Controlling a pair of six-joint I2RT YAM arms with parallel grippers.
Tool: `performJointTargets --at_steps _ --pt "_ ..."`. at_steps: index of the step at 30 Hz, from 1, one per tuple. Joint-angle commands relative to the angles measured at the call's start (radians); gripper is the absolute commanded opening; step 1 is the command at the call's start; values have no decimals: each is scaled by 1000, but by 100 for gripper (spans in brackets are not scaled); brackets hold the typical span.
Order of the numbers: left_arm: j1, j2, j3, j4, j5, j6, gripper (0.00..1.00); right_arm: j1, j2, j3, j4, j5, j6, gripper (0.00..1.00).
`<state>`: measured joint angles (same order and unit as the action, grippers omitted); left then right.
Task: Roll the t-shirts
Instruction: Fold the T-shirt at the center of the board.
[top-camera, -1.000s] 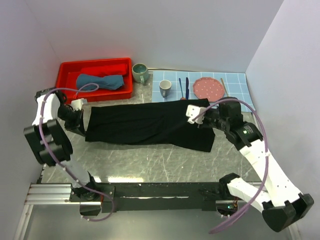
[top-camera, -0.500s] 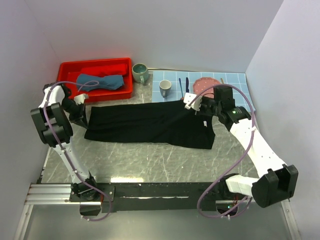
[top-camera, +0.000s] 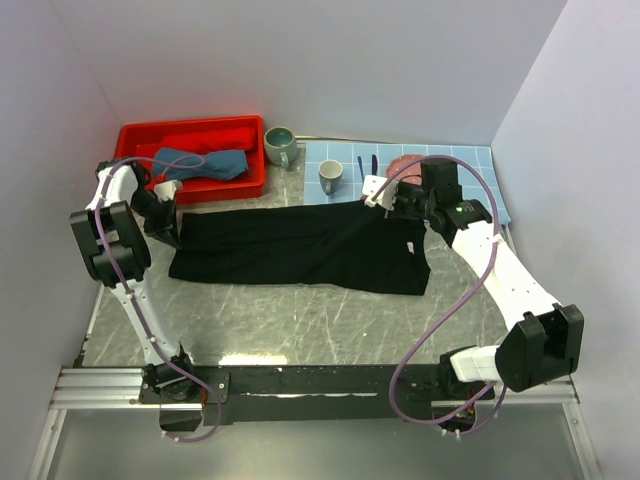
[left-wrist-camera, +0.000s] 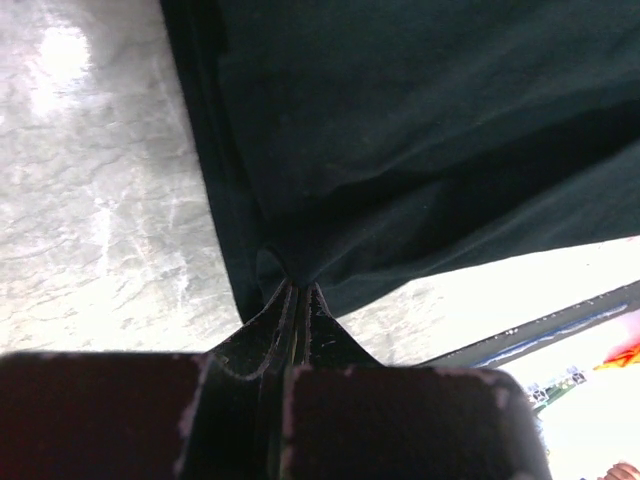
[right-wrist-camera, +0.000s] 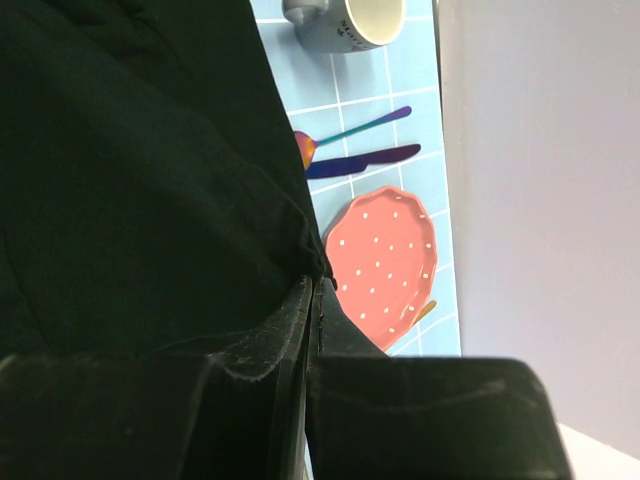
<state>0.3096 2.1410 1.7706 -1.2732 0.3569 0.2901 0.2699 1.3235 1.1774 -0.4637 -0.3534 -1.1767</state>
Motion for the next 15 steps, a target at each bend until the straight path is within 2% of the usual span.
performJointTargets --at_steps 1,10,15 --pt "11 -7 -14 29 -44 -25 1 -12 -6 30 66 4 -5 0" --pt "14 10 -16 37 -78 -37 1 -11 5 -2 103 8 -6 0" --pt "14 13 -22 46 -88 -45 17 -14 32 13 123 8 -1 0"
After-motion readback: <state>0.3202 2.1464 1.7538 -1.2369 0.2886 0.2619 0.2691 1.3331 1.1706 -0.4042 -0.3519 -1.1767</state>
